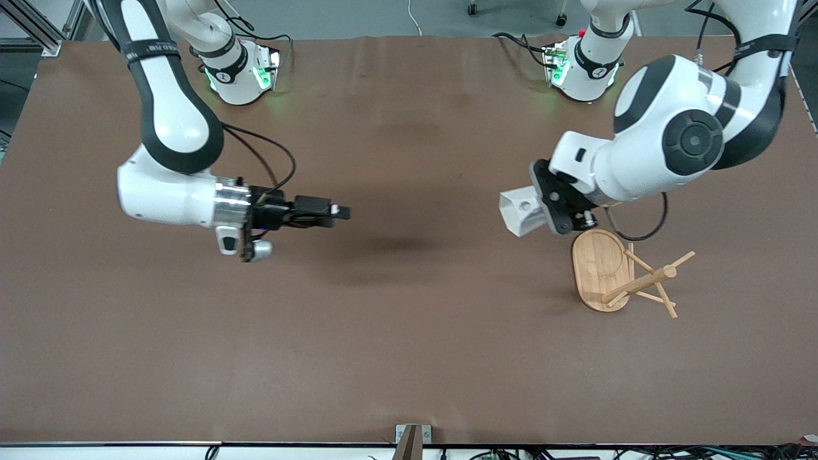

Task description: Hang cup on rack

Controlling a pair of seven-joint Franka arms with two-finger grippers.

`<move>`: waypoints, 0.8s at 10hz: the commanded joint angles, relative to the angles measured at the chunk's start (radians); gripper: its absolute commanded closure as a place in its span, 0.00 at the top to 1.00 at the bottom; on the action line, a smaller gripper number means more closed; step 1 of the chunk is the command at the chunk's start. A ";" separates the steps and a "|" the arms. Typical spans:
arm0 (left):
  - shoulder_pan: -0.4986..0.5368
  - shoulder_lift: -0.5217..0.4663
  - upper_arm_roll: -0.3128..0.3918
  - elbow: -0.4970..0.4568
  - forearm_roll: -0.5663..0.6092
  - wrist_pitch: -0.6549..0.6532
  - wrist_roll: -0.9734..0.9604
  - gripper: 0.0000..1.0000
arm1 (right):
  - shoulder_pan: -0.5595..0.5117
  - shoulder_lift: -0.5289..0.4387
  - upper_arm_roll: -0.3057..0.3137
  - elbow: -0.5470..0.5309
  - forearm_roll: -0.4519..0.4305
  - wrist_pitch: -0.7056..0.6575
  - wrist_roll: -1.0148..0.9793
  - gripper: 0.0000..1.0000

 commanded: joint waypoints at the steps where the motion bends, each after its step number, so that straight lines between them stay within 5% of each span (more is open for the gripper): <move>1: 0.065 0.006 -0.007 -0.040 0.048 0.019 -0.153 0.00 | -0.002 -0.083 -0.097 -0.046 -0.268 -0.028 0.171 1.00; 4: 0.116 -0.006 -0.008 -0.098 0.035 0.082 -0.250 0.00 | -0.007 -0.176 -0.272 -0.040 -0.679 -0.082 0.173 1.00; 6: 0.166 -0.029 -0.013 -0.190 0.029 0.172 -0.252 0.00 | -0.005 -0.178 -0.322 0.081 -0.915 -0.211 0.156 1.00; 8: 0.177 -0.021 -0.011 -0.208 -0.010 0.214 -0.252 0.00 | -0.005 -0.208 -0.320 0.164 -0.967 -0.305 0.162 1.00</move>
